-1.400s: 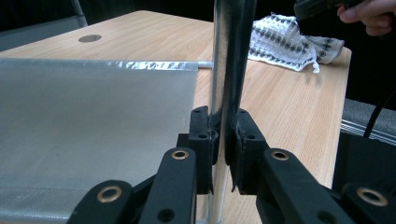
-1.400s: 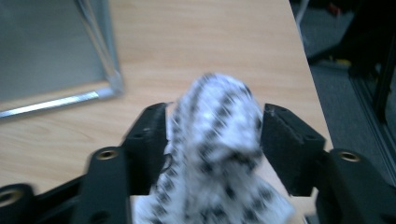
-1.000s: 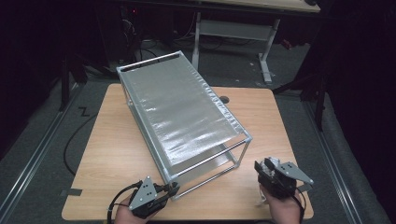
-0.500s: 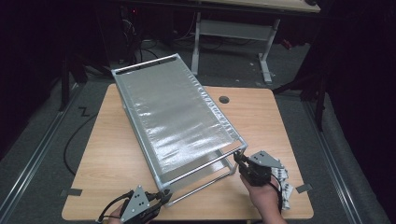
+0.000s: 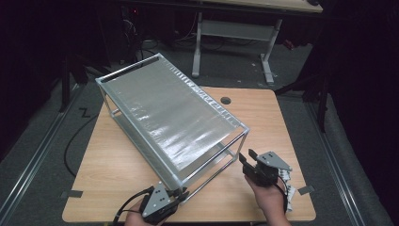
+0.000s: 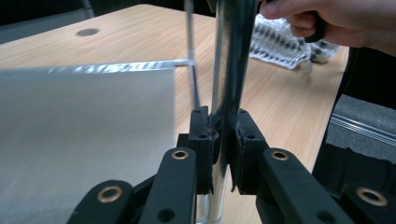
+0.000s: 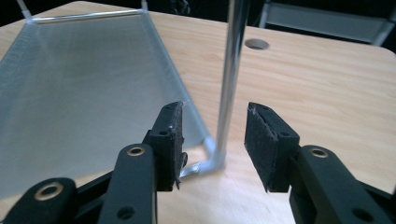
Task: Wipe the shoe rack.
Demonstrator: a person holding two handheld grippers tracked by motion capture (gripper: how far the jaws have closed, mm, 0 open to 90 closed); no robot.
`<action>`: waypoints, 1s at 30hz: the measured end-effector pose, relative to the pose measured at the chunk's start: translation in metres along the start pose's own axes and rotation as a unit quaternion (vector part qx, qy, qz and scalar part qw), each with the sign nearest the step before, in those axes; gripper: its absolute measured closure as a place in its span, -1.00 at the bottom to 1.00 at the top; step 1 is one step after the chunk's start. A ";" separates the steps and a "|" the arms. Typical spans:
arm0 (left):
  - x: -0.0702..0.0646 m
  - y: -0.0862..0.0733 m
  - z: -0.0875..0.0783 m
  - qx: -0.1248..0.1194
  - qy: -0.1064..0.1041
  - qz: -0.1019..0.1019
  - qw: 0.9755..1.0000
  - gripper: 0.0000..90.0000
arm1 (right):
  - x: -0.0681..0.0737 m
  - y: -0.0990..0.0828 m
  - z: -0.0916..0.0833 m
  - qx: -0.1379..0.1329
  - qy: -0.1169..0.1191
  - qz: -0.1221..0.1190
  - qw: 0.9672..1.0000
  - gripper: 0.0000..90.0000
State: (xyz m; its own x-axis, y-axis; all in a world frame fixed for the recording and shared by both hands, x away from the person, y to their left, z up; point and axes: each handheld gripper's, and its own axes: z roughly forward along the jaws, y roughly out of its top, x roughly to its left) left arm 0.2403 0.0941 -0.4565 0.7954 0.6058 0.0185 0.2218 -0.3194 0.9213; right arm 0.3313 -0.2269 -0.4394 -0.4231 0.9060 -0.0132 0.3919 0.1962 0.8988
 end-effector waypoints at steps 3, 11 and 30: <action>-0.004 0.007 0.019 -0.007 0.001 0.000 1.000 0.79 | -0.005 -0.009 -0.016 0.003 -0.015 0.014 1.000 0.26; -0.009 0.024 0.065 -0.019 0.011 -0.005 1.000 0.79 | -0.011 -0.028 -0.042 0.014 -0.030 0.029 0.999 0.17; 0.023 0.004 0.007 -0.022 0.015 -0.034 0.999 0.14 | 0.025 -0.042 -0.055 0.016 0.005 0.002 1.000 0.05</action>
State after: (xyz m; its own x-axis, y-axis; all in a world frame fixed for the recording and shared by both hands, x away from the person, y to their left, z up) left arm 0.2629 0.1017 -0.4551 0.7622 0.6464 -0.0349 0.2498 -0.2440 0.9370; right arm 0.2594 -0.2335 -0.4530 -0.4296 0.9030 -0.0059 0.4189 0.2051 0.8846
